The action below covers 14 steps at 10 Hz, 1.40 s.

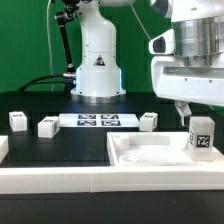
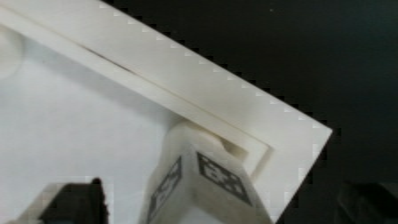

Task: Assemble square table

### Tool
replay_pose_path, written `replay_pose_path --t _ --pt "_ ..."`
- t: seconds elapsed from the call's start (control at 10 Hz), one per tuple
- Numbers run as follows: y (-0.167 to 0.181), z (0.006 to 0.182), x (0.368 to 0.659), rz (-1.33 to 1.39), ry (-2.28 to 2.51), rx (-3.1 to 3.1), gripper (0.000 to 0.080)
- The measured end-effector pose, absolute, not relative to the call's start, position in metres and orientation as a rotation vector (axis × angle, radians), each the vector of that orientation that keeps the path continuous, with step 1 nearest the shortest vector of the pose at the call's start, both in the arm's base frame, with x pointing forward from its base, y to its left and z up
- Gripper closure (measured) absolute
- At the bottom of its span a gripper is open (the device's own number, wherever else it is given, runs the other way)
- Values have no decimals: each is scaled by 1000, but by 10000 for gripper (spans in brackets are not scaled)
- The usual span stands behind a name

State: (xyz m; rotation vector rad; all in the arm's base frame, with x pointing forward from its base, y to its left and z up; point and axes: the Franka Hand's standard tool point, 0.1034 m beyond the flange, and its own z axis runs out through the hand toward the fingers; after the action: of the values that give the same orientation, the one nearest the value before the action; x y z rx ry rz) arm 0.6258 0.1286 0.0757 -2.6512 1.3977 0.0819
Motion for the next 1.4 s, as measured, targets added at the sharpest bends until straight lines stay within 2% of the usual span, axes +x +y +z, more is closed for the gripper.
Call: replay_pose_path --t 0.6,1.2,1.4 --pt "116 72 624 37 568 -2990 151" --pt "115 75 627 -1 25 -3061 151" --pt "115 75 627 0 28 -3061 413"
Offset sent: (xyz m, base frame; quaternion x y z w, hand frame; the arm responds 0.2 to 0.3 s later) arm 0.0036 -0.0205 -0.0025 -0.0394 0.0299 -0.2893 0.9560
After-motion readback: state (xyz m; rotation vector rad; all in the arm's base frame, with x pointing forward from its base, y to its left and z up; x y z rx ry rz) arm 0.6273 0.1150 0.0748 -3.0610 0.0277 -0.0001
